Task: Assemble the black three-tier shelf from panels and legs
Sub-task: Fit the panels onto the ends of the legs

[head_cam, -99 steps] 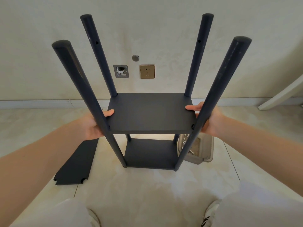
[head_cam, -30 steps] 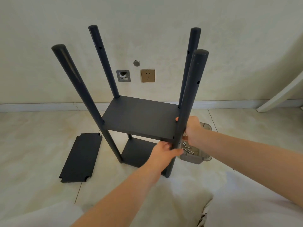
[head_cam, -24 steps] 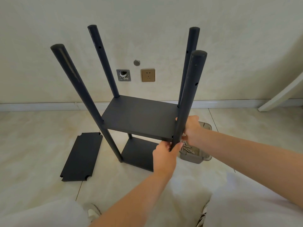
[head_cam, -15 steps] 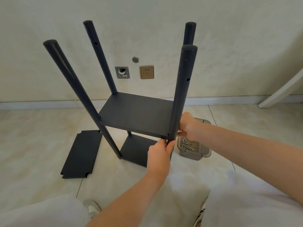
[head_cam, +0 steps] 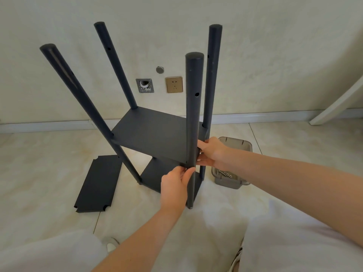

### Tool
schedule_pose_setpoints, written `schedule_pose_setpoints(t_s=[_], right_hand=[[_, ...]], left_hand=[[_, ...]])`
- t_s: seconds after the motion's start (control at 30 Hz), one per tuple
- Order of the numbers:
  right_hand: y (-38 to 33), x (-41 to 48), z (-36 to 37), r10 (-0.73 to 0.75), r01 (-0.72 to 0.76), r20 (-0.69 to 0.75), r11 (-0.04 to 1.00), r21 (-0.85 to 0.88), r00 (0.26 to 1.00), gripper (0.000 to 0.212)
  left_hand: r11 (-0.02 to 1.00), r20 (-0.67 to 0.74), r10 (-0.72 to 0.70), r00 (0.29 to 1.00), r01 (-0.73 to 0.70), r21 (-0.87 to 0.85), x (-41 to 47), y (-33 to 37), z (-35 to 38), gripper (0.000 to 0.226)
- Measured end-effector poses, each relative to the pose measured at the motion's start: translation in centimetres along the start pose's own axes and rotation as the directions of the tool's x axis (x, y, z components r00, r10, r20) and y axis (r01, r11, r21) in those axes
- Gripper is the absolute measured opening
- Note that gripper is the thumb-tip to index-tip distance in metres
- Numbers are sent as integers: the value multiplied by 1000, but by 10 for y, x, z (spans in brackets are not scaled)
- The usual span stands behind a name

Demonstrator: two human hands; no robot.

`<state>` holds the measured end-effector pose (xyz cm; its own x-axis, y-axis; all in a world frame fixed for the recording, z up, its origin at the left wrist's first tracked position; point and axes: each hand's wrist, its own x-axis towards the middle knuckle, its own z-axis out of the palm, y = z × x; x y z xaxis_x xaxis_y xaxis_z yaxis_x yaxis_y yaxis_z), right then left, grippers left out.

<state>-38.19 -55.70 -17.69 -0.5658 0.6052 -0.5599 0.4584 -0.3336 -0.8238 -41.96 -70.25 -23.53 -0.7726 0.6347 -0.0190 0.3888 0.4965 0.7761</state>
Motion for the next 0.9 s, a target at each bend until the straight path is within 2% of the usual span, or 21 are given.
schedule_pose_setpoints(t_s=[0.17, 0.3, 0.37, 0.47, 0.57, 0.67, 0.77, 0.9], right_hand=[[3, 2, 6, 25, -27, 41, 999, 45, 999, 25], [7, 1, 17, 34, -43, 91, 994, 102, 995, 3], [7, 1, 24, 34, -51, 129, 990, 131, 991, 5], [4, -1, 39, 67, -90, 150, 984, 151, 986, 4], [2, -3, 52, 70, -92, 136, 983, 157, 988, 3], [7, -4, 61, 48, -62, 92, 986, 158, 995, 12], [12, -7, 67, 37, -49, 73, 983, 179, 997, 18], [15, -12, 73, 34, -51, 70, 963, 263, 997, 23]], left_hand=[[996, 46, 34, 998, -38, 77, 1, -12, -19, 33], [995, 74, 39, 997, -46, 92, 2, -24, -41, 28], [997, 64, 40, 997, -44, 64, 4, -32, -52, 24], [998, 11, -10, 1000, 10, -66, 7, -43, -66, 10], [991, -124, -40, 991, 24, -130, 10, -52, -74, 17], [992, -175, 121, 977, -127, -21, 15, -58, -82, 26], [952, -49, 305, 951, -304, 33, 19, -63, -87, 42], [942, -5, 332, 943, -331, 64, 18, -65, -89, 46]])
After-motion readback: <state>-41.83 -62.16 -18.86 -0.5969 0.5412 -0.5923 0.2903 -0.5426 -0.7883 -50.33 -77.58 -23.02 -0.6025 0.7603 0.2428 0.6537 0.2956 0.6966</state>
